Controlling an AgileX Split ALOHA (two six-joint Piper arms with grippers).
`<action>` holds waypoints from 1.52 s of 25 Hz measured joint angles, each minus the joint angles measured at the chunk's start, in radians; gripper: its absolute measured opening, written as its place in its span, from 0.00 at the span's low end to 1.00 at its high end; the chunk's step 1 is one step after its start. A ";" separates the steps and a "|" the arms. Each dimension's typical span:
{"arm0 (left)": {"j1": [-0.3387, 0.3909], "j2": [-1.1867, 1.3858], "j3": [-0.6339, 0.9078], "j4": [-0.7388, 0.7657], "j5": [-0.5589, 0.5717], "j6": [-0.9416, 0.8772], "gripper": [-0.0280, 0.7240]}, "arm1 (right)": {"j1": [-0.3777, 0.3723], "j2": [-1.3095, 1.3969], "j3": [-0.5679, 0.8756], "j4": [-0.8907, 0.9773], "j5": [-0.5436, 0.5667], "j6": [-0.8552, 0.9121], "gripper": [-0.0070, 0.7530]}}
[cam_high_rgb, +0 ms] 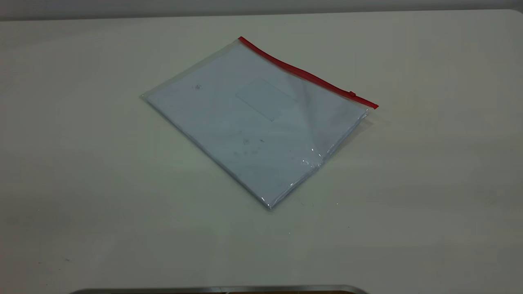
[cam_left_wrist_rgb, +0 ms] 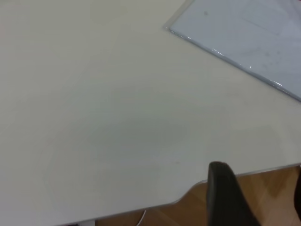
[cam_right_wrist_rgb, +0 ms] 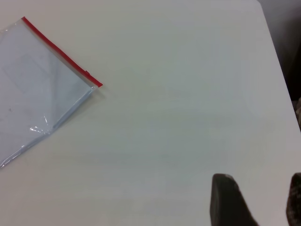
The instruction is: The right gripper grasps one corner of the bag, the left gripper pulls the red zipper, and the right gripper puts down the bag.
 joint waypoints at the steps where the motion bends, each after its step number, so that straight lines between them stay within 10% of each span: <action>1: 0.000 0.000 0.000 0.000 0.000 0.000 0.60 | 0.000 0.000 0.000 0.000 0.000 0.000 0.46; 19: 0.000 0.130 -0.029 -0.003 -0.148 -0.063 0.60 | 0.000 0.073 -0.002 0.087 -0.033 -0.006 0.46; 30: 0.000 0.842 -0.183 -0.084 -0.523 0.099 0.64 | 0.000 0.731 -0.003 0.385 -0.554 -0.331 0.65; 38: 0.000 1.214 -0.325 -0.292 -0.631 0.352 0.70 | 0.000 1.300 -0.030 1.025 -0.714 -0.896 0.69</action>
